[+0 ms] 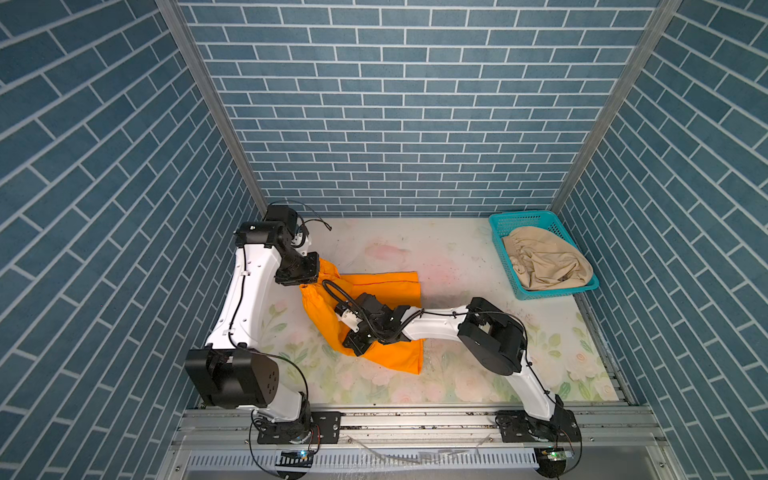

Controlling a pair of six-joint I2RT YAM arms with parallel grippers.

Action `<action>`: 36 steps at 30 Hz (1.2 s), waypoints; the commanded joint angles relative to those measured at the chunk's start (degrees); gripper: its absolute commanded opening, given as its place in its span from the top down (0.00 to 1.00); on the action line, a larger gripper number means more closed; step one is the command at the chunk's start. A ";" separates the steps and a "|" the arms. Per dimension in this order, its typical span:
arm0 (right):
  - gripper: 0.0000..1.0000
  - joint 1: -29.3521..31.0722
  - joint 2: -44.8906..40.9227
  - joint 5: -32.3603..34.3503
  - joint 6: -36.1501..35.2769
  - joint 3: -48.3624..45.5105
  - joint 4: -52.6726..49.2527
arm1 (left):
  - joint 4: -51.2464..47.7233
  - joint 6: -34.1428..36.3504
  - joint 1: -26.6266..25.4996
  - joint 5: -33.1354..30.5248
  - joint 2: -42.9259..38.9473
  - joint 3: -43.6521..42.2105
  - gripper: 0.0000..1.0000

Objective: Fold and stack the shorts

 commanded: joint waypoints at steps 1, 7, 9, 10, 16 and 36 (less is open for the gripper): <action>0.93 0.24 1.62 -1.78 0.59 2.38 1.06 | -1.97 0.52 -0.51 -1.20 0.29 1.47 0.93; 0.79 -2.29 -9.79 0.25 4.81 -7.68 6.54 | -4.70 -1.53 -6.81 -9.19 1.47 2.22 0.93; 0.76 -3.97 -16.37 3.10 7.09 -15.43 7.50 | -4.49 -2.97 -9.37 -9.72 1.44 2.16 0.93; 0.74 -4.74 -19.82 5.37 7.81 -19.34 6.44 | -4.03 -3.87 -10.72 -9.74 1.35 2.16 0.93; 0.75 -5.88 -33.69 13.71 10.94 -37.03 -0.91 | -3.33 -8.40 -18.55 -11.63 3.84 4.24 0.92; 0.83 -1.70 -33.41 13.64 20.45 -52.38 18.48 | 7.48 -21.17 -39.66 -13.41 12.63 1.76 0.92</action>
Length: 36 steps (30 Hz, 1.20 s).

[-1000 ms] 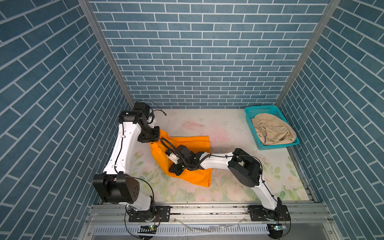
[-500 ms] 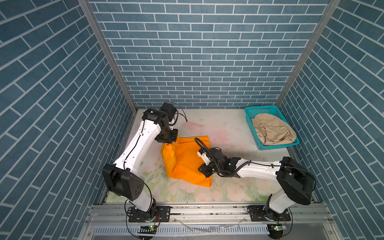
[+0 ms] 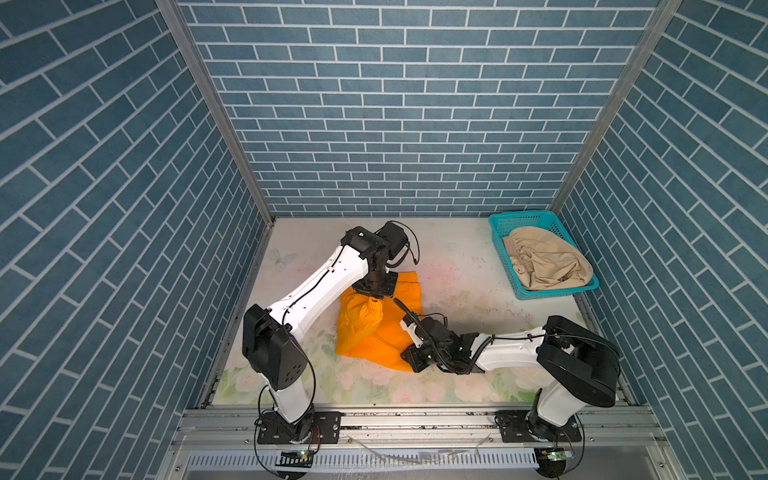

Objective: Fold and stack the shorts

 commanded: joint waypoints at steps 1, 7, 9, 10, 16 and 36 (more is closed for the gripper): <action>0.82 0.50 -0.88 0.80 3.12 -2.83 1.58 | 6.15 -2.94 -1.30 1.31 0.36 -2.82 0.90; 0.76 0.50 -10.79 4.80 5.57 -8.34 0.49 | 15.87 -3.64 -2.94 5.39 0.55 -7.40 0.80; 0.73 0.54 -15.84 6.38 6.68 -10.54 -0.74 | 16.27 -3.05 -3.93 5.91 1.53 -6.93 0.71; 0.69 0.55 -18.74 7.34 7.30 -11.66 -1.74 | 16.07 -2.64 -4.56 5.62 2.18 -6.43 0.64; 0.60 0.59 -32.64 11.00 8.83 -15.22 -11.17 | 15.80 -1.57 -8.69 3.06 3.30 -2.10 0.16; 0.36 -7.43 -10.28 6.10 -6.86 13.01 -22.94 | 22.95 -4.66 13.32 7.41 -29.79 -32.24 0.00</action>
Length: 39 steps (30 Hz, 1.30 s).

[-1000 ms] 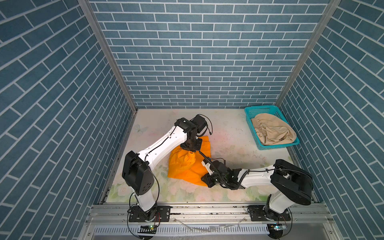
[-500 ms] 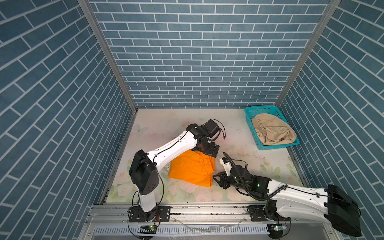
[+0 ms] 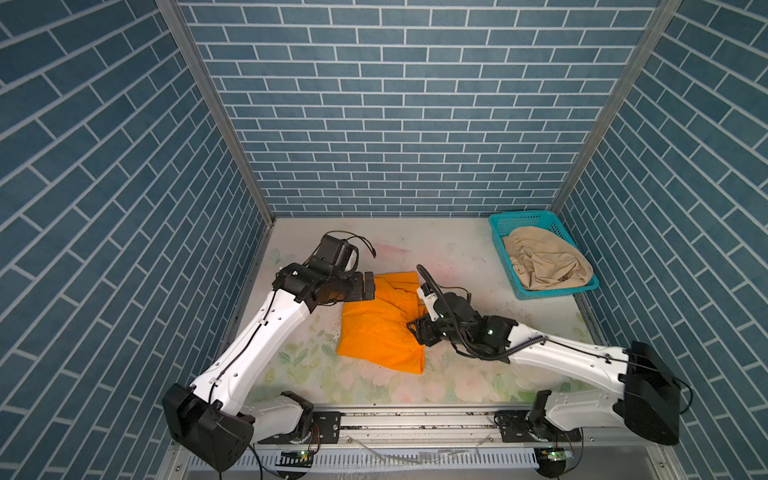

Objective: Fold and stack the shorts

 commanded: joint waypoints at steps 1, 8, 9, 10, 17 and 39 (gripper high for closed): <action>0.36 -1.85 6.94 -3.28 -1.94 2.50 -2.77 | 1.51 -0.74 1.05 0.66 -1.59 -4.49 0.00; 0.37 -2.51 10.76 -5.10 2.09 -1.04 -7.30 | 2.47 -0.95 1.31 0.53 -1.44 -9.81 0.00; 0.40 -2.44 10.20 -5.58 2.33 -1.96 -7.28 | 2.94 -1.05 1.07 1.00 -1.36 -10.14 0.00; 0.43 -2.45 9.67 -6.63 2.36 -2.63 -6.88 | 3.56 -1.15 0.55 1.75 -1.15 -10.42 0.00; 0.41 -2.76 -2.35 -9.08 5.19 -7.37 -1.84 | 5.43 -4.44 -9.76 -0.76 4.23 -7.99 0.00; 0.33 -14.38 -46.63 6.96 12.00 -15.18 -32.53 | 8.89 -14.53 -30.87 -5.74 31.02 0.35 0.00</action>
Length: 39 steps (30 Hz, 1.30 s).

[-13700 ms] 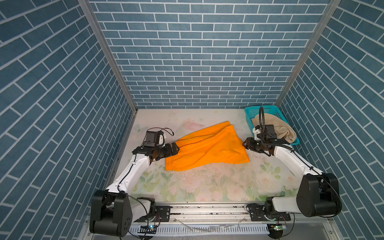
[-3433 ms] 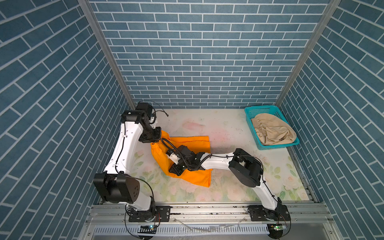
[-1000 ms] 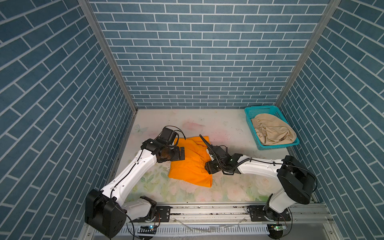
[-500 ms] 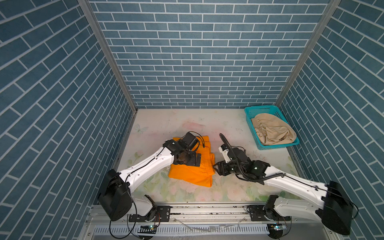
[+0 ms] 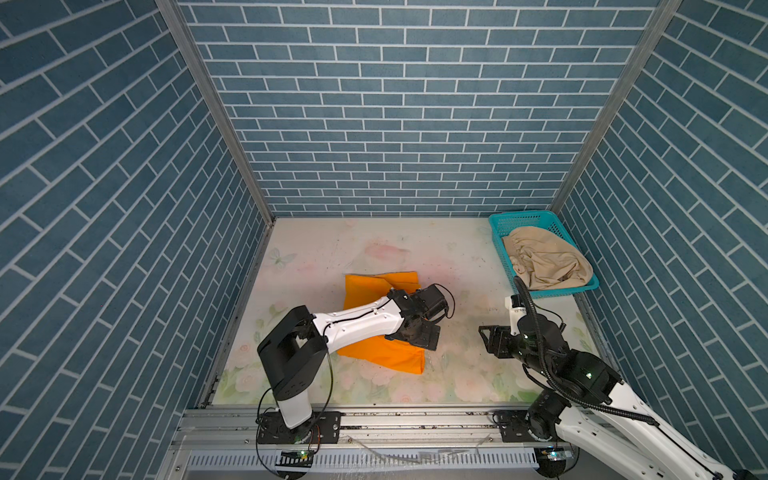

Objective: Fold and stack the shorts

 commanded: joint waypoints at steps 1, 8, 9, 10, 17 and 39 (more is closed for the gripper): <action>0.33 -0.24 1.30 -0.70 2.94 -0.27 -0.90 | 0.17 -1.14 0.07 -0.10 0.51 -2.95 0.00; 0.33 -0.23 5.26 -2.43 3.01 0.13 1.33 | 4.57 2.49 1.60 -2.82 1.18 -8.85 0.00; 0.33 -0.24 5.71 -2.57 3.25 0.02 1.85 | 5.09 3.10 2.75 -3.04 0.91 -10.10 0.00; 0.33 -0.24 6.02 -2.82 3.50 0.06 2.43 | 5.80 3.73 4.24 -2.96 0.46 -11.43 0.00; 0.33 -0.24 9.87 -3.53 4.17 1.08 5.32 | 6.29 12.30 15.83 -7.19 -1.67 -12.63 0.00; 0.33 -1.52 28.53 -4.31 -1.80 14.17 11.46 | 5.23 37.84 43.41 -16.41 10.85 2.44 0.00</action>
